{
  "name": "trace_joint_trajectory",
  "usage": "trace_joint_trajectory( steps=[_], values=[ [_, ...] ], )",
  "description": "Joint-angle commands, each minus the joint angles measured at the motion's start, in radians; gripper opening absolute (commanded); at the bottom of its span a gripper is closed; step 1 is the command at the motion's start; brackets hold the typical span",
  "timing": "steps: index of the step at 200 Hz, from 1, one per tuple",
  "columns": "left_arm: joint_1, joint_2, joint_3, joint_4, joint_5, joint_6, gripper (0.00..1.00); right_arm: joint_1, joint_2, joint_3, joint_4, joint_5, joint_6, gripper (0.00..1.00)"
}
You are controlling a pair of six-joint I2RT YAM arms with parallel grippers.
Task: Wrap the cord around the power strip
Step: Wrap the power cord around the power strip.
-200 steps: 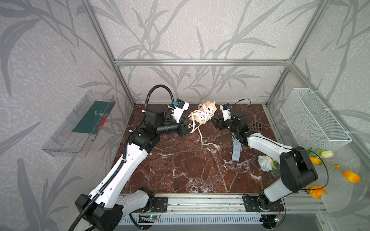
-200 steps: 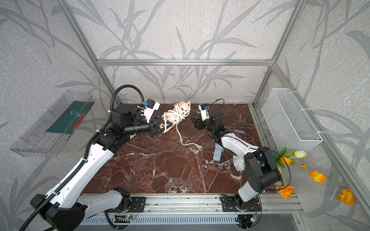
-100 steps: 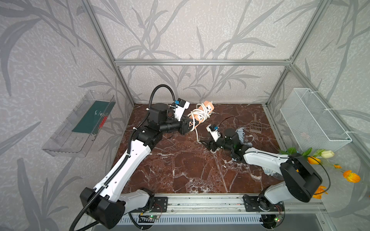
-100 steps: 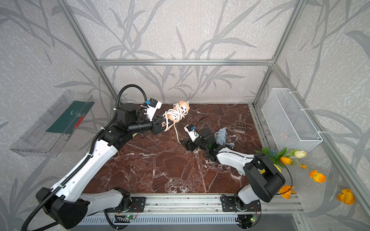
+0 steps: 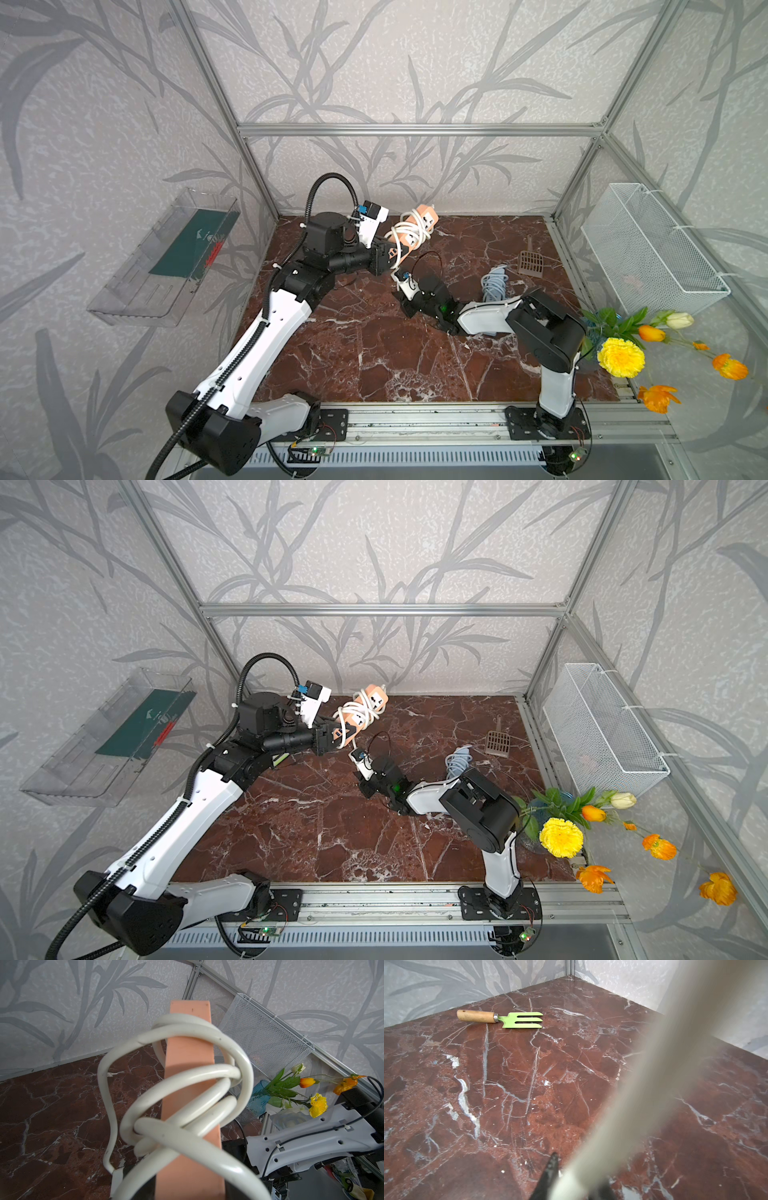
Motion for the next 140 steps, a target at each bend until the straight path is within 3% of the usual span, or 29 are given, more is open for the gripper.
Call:
trace_joint_trajectory(
  steps=[1,14,40,90,117,140],
  values=[
    [0.026,-0.015,0.056,0.083,-0.044,-0.020,0.00,0.031,-0.018,0.008,-0.065,0.109,-0.122,0.07],
    [0.066,-0.012,0.056,0.069,-0.118,-0.031,0.00,0.050,-0.054,-0.032,-0.062,0.125,-0.175,0.00],
    [0.125,0.021,0.066,-0.045,-0.330,0.048,0.00,0.085,-0.179,-0.142,-0.055,0.168,-0.314,0.00],
    [0.086,0.142,0.026,-0.209,-0.680,0.272,0.00,0.093,-0.503,-0.233,-0.088,0.196,-0.555,0.00],
    [-0.003,0.179,0.024,-0.311,-0.658,0.338,0.00,0.074,-0.561,-0.114,-0.116,0.244,-0.675,0.00],
    [-0.070,0.159,0.023,-0.376,-0.492,0.325,0.00,-0.024,-0.528,0.042,-0.234,0.125,-0.576,0.00]
  ],
)
